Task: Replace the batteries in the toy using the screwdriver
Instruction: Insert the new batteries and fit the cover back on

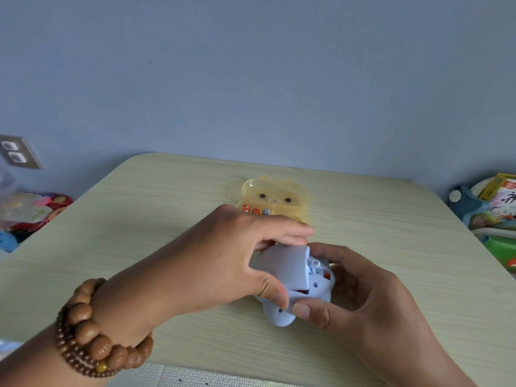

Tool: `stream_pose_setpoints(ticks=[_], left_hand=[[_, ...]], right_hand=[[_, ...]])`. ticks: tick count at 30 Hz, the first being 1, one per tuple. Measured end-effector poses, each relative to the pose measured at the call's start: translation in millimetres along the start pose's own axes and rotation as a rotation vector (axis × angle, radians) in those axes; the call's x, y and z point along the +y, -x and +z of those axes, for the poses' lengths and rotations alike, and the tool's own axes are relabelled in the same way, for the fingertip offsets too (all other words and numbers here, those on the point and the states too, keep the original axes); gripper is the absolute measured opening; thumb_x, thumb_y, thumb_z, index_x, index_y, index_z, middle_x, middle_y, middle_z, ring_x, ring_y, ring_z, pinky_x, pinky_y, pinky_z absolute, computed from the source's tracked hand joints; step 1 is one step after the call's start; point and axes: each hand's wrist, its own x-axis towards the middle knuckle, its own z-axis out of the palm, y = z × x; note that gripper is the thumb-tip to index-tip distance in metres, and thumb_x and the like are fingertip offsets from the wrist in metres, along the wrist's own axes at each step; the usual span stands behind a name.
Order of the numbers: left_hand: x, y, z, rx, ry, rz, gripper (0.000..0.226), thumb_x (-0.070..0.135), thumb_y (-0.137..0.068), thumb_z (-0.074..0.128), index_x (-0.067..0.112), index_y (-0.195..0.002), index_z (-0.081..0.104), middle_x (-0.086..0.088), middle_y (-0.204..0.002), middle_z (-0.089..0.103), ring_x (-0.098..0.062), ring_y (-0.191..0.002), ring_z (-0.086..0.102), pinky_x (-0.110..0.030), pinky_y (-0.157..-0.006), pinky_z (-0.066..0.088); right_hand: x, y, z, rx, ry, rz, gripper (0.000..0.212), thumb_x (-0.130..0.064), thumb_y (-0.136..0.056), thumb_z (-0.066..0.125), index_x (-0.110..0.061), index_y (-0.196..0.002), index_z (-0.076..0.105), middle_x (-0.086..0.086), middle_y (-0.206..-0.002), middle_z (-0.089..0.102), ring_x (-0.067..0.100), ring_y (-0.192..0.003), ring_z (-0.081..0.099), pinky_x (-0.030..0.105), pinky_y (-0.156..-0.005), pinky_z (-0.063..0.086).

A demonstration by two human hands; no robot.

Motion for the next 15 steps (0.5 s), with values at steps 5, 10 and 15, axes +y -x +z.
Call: stream_pose_setpoints(ticks=[5,10,15], left_hand=[[1.6,0.3,0.8,0.013,-0.094,0.006,0.062,0.04,-0.06,0.094,0.041,-0.116,0.068,0.03,-0.114,0.07,0.008,-0.107,0.066,-0.027,-0.095,0.054],[0.6,2.5,1.7,0.049,-0.107,-0.02,0.061,0.047,-0.057,0.094,0.045,-0.113,0.07,0.027,-0.112,0.072,0.007,-0.107,0.065,-0.029,-0.096,0.055],[4.7,4.1,0.1,0.061,-0.146,-0.064,0.062,0.05,-0.053,0.093,0.048,-0.11,0.071,0.025,-0.108,0.07,0.007,-0.104,0.063,-0.026,-0.092,0.054]], right_hand=[[0.2,0.4,-1.3,-0.001,-0.011,0.014,0.07,-0.055,-0.044,0.091,-0.049,-0.11,0.067,-0.004,-0.096,0.08,0.013,-0.089,0.077,0.045,-0.089,0.059],[-3.7,2.3,-1.9,-0.019,-0.002,0.01,0.063,-0.047,-0.053,0.091,-0.049,-0.111,0.068,-0.003,-0.095,0.08,0.013,-0.089,0.077,0.045,-0.089,0.059],[-6.9,3.5,-0.8,-0.024,0.025,-0.011,0.061,-0.044,-0.054,0.09,-0.05,-0.11,0.068,-0.005,-0.093,0.08,0.011,-0.085,0.076,0.035,-0.084,0.059]])
